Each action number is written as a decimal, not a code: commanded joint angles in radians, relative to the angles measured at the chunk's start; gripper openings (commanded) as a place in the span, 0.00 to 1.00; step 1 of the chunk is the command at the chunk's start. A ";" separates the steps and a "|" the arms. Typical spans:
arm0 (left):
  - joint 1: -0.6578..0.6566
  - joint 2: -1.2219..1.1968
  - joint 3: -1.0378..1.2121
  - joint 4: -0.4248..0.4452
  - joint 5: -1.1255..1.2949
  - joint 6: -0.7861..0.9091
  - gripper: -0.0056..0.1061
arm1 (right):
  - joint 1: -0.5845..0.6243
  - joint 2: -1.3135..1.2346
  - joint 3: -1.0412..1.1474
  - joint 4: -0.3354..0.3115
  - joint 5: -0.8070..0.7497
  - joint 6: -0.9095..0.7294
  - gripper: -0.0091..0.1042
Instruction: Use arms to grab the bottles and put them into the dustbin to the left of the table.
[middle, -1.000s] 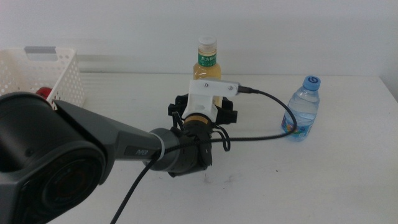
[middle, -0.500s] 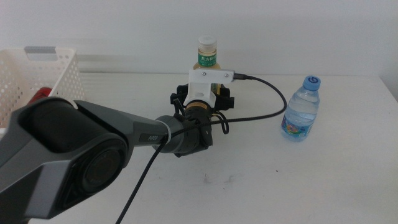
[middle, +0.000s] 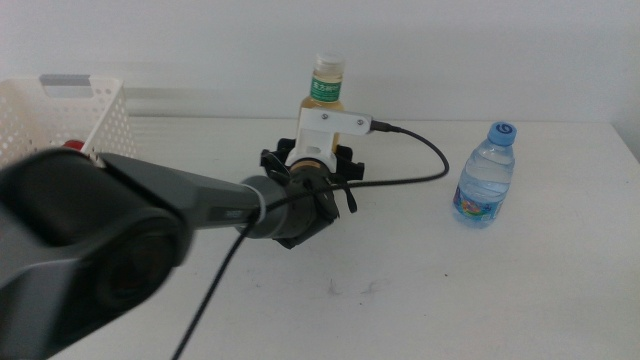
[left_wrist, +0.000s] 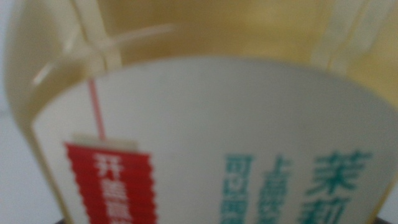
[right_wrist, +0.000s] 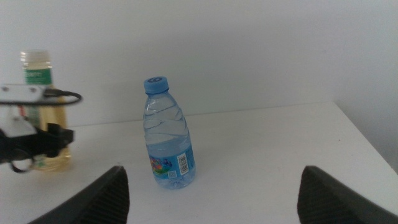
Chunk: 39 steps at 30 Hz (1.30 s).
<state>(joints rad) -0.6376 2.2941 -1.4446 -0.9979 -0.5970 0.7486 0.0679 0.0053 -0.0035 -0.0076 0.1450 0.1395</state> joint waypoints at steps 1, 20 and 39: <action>-0.022 -0.137 0.043 -0.176 -0.067 0.147 0.03 | -0.008 -0.005 0.003 -0.011 -0.010 -0.006 0.88; -0.019 -0.904 0.377 -0.746 -0.019 0.974 0.03 | -0.008 -0.005 0.003 -0.011 -0.010 -0.006 0.88; 0.313 -1.036 0.445 -0.303 0.341 0.684 0.03 | -0.008 -0.005 0.003 -0.011 -0.010 -0.006 0.88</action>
<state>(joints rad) -0.3666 1.2894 -0.9873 -1.4706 -0.3948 1.5737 0.0679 0.0053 -0.0035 -0.0076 0.1450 0.1395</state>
